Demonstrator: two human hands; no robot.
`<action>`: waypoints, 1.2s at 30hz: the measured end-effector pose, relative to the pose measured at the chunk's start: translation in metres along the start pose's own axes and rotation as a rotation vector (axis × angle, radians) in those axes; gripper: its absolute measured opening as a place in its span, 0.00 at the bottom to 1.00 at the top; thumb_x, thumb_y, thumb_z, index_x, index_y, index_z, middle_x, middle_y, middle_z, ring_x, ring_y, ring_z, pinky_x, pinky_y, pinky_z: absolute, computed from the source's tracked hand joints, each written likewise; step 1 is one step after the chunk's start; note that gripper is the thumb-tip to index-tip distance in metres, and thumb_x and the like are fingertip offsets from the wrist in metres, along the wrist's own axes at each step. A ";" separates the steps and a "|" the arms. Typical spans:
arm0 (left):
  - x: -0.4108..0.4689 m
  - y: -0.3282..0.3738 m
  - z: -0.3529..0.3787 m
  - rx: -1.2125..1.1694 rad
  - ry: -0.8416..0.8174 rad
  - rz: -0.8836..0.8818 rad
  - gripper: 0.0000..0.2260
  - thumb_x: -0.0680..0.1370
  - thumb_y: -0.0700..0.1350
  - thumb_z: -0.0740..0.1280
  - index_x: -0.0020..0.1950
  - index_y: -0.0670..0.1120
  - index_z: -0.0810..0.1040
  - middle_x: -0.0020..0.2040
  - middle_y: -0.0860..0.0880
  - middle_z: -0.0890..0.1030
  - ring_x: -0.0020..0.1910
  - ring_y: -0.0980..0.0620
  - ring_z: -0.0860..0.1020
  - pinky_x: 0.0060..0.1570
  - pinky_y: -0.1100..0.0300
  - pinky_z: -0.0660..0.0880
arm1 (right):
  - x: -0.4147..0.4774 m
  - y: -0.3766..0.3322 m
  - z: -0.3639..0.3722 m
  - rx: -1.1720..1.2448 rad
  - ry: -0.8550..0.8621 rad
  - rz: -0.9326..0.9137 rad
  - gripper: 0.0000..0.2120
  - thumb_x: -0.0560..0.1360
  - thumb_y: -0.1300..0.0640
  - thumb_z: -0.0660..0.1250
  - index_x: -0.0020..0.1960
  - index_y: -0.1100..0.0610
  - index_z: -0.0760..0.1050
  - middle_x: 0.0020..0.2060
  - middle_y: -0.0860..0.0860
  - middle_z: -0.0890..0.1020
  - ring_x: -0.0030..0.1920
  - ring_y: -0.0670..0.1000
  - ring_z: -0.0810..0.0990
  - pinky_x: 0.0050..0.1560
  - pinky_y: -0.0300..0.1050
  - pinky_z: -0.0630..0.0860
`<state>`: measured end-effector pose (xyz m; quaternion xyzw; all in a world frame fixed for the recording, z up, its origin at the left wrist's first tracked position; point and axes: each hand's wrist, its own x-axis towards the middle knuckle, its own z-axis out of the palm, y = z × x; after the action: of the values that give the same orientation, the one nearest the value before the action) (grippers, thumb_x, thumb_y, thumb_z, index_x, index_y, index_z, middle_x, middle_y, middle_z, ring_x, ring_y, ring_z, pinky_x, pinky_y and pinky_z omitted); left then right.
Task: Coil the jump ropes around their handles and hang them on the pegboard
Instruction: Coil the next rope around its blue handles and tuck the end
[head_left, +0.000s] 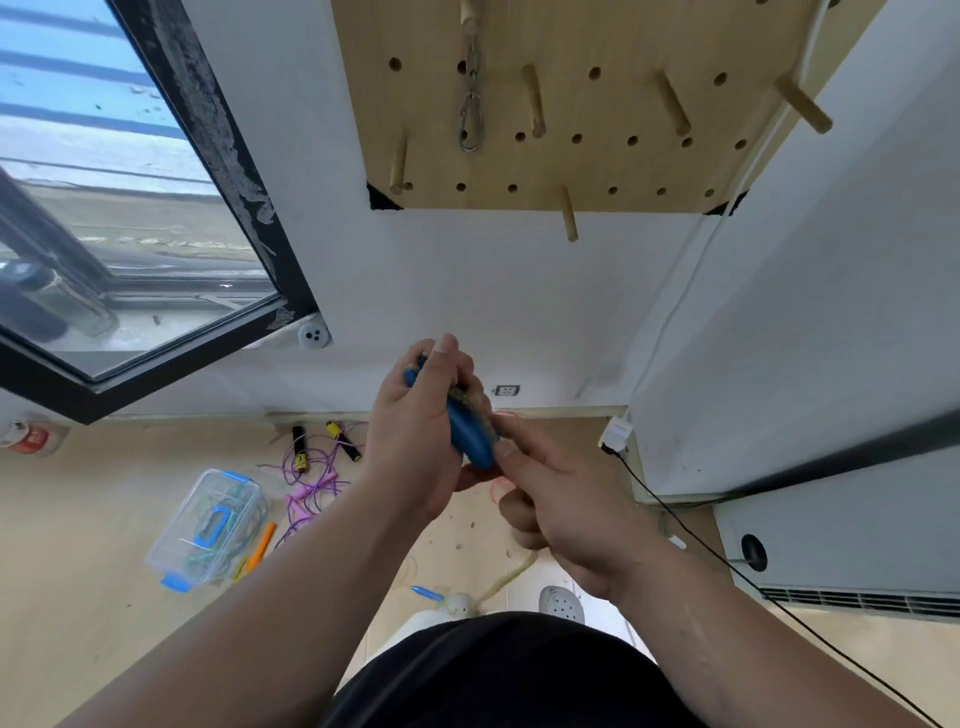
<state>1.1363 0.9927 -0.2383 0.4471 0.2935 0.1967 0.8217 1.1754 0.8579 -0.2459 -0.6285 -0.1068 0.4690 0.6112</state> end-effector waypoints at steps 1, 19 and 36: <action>-0.001 0.000 0.003 0.003 0.003 0.025 0.16 0.84 0.49 0.62 0.37 0.49 0.75 0.36 0.47 0.76 0.37 0.48 0.74 0.38 0.52 0.73 | 0.000 -0.001 -0.005 0.025 -0.017 -0.012 0.14 0.86 0.55 0.56 0.68 0.46 0.74 0.42 0.52 0.85 0.27 0.48 0.56 0.30 0.42 0.55; -0.011 -0.047 0.070 1.491 -0.226 0.622 0.20 0.78 0.62 0.61 0.57 0.51 0.83 0.45 0.59 0.81 0.42 0.62 0.73 0.44 0.67 0.72 | -0.012 -0.014 -0.166 -0.395 -0.097 -0.157 0.13 0.84 0.57 0.59 0.58 0.41 0.78 0.38 0.49 0.82 0.30 0.47 0.70 0.37 0.50 0.70; -0.046 -0.091 0.161 1.853 -0.299 0.464 0.19 0.78 0.60 0.67 0.63 0.51 0.74 0.46 0.54 0.81 0.42 0.51 0.79 0.45 0.54 0.78 | -0.037 -0.024 -0.255 -0.435 -0.273 -0.159 0.13 0.86 0.54 0.56 0.60 0.42 0.77 0.33 0.44 0.77 0.33 0.45 0.69 0.35 0.41 0.68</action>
<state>1.2134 0.8179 -0.2326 0.9851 0.1289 -0.0143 0.1126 1.3497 0.6673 -0.2562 -0.6657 -0.3357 0.4658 0.4768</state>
